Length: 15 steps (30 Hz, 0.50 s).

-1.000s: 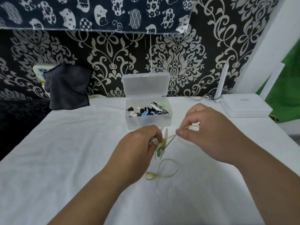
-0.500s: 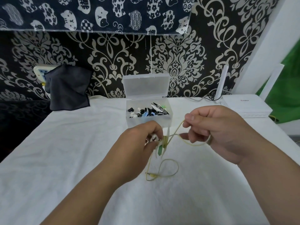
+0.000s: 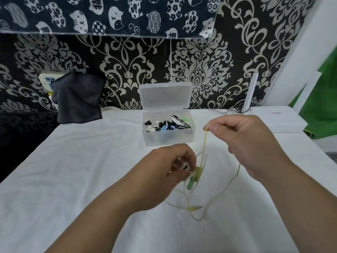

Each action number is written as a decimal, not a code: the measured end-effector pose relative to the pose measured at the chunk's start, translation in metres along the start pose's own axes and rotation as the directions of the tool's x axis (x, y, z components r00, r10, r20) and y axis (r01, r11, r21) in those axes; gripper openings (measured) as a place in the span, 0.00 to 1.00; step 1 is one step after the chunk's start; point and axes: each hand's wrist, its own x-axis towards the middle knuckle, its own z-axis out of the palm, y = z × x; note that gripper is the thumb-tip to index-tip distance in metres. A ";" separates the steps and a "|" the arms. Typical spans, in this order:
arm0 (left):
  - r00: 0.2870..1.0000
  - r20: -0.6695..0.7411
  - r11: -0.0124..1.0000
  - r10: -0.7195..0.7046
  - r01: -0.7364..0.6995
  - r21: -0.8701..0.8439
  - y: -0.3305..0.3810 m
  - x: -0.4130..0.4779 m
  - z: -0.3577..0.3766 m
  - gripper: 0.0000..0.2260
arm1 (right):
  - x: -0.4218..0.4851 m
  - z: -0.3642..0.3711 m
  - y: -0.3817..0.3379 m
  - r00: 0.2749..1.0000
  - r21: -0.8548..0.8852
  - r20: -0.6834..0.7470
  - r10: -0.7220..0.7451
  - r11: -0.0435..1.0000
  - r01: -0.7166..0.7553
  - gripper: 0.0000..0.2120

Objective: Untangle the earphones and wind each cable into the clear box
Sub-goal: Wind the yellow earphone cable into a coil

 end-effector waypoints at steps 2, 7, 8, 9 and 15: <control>1.000 0.014 0.993 0.009 -0.008 -0.117 0.002 0.001 0.000 0.12 | 0.002 0.002 0.005 0.999 -0.006 -0.043 0.004 1.000 -0.004 0.07; 0.993 -0.111 0.903 0.033 -0.077 -0.423 0.001 0.006 -0.001 0.12 | 0.003 0.008 0.020 0.989 -0.173 -0.013 0.148 0.974 -0.148 0.10; 0.987 -0.162 0.869 0.018 -0.096 -0.486 0.000 0.007 0.000 0.11 | 0.002 0.009 0.023 0.981 -0.231 0.084 0.175 0.961 -0.152 0.11; 0.977 -0.214 0.835 -0.010 -0.110 -0.539 0.000 0.009 0.001 0.10 | -0.001 0.011 0.023 0.958 -0.282 0.204 0.203 0.949 -0.141 0.12; 0.868 -0.441 0.827 -0.228 -0.066 -0.558 -0.008 0.014 0.001 0.10 | -0.015 0.019 0.007 0.738 -0.182 0.624 0.257 0.966 -0.183 0.17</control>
